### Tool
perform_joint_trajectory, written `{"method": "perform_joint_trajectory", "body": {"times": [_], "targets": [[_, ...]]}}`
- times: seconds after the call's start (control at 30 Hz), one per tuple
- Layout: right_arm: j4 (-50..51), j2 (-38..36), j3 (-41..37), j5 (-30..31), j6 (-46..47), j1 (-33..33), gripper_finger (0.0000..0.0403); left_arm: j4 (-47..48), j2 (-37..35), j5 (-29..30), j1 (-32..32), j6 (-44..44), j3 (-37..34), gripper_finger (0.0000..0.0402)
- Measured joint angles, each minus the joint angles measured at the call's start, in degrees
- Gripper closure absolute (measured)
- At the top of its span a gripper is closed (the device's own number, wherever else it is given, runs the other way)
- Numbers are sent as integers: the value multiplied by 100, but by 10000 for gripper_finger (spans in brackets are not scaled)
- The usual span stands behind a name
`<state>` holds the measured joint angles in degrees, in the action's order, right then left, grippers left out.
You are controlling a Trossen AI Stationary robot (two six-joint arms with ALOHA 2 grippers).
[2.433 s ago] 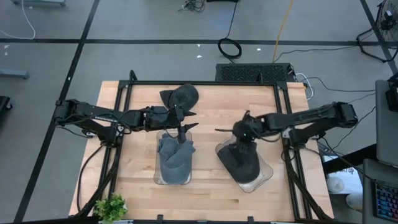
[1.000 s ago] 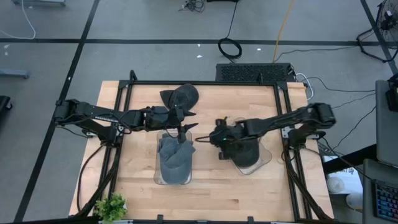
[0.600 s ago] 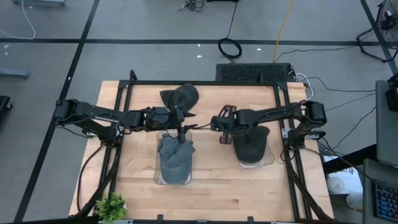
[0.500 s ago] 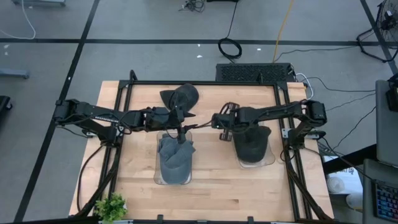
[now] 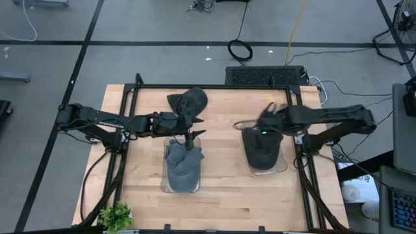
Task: Pick & Place hat
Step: Adjust the right transparent bin on the table
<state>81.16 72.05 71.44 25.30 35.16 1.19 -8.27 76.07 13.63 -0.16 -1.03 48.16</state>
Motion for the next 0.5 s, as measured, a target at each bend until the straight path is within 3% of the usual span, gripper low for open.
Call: {"method": "perform_joint_trajectory", "body": {"times": [0.07, 0.17, 0.37, 0.5], "targets": [[642, -299, -223, -41, 991, -4, 403, 0, 0, 0, 0, 35, 0, 188], [790, -673, -807, -555, 1501, 9, 403, 0, 0, -1, 0, 150, 0, 188], [-268, -1083, -2289, -1760, 1526, 2, 403, 2, 0, -1, -4, 205, 0, 188], [-1119, -1117, -2940, -2129, 1475, 43, 403, 6, 0, -2, -4, 202, 0, 188]]}}
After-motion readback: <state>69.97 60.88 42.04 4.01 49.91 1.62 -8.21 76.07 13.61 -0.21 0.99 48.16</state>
